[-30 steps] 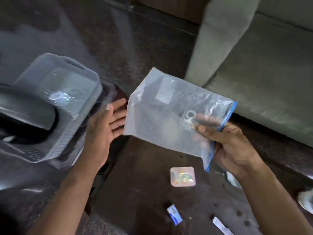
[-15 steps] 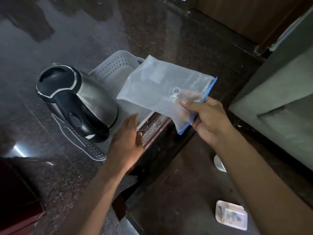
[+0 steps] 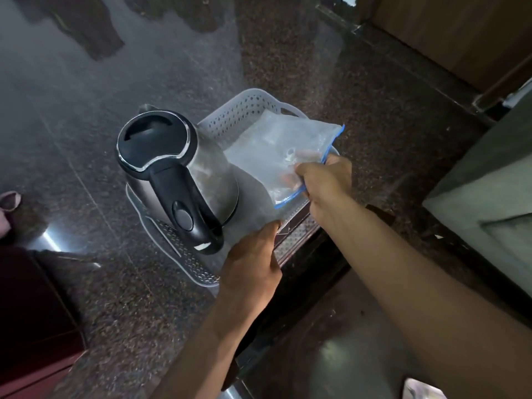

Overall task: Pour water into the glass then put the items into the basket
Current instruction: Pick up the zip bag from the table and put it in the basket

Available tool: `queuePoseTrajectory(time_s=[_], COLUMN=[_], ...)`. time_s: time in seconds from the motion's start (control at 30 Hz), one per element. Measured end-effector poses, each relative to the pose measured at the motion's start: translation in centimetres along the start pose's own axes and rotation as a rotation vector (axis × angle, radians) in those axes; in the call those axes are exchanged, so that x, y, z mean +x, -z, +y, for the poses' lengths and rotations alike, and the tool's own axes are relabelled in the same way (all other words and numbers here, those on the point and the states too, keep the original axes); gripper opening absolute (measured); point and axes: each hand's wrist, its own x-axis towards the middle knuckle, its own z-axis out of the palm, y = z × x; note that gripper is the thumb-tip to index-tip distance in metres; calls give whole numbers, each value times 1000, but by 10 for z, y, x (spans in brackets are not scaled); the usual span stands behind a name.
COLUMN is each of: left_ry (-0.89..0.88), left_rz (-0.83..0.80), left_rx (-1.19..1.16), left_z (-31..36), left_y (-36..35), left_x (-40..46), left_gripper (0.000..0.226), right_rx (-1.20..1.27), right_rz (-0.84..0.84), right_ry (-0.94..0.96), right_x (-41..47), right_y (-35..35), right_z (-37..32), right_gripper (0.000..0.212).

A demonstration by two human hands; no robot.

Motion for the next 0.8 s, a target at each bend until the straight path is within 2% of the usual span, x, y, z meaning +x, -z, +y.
queuePoseTrajectory(time_s=[0.07,0.2,0.27,0.37,0.43,0.53,0.63,0.7,0.8], left_ry=[10,24,25,22,29,31,16,14,21], left_rz=[3,-13,-25,-27,-34,-49,-64,-77,-85], left_rx=[-12,-13,-3,-15,-30,-42,-48,-55,-58], left_z=[2,2,2,1,1,1,1,0,1], left_y=[1,1,2,2,2,2,4,5,6], left_x=[-1,1,1,2,2,1,2,3,1], left_gripper=[65,65,64,63,64,64,66,67,69], right_rx=[40,151,194,182,129,-143,-565,-818,-1234], right_rz=[-29,-215,-259,-244,-184,12,112,-1,-302], right_ry=[-16,-115,-137,-61,49,305,674,830,875], right_x=[-3,-4,-11,-24,-32,-41,-37,-28,-14], right_y=[-7,-12,-5,15,28,41,40,34,22], right_z=[-4,-7,-7,-4,0,5,10,8,0], right_gripper=[34,42,37,37,47,70,56,44,43])
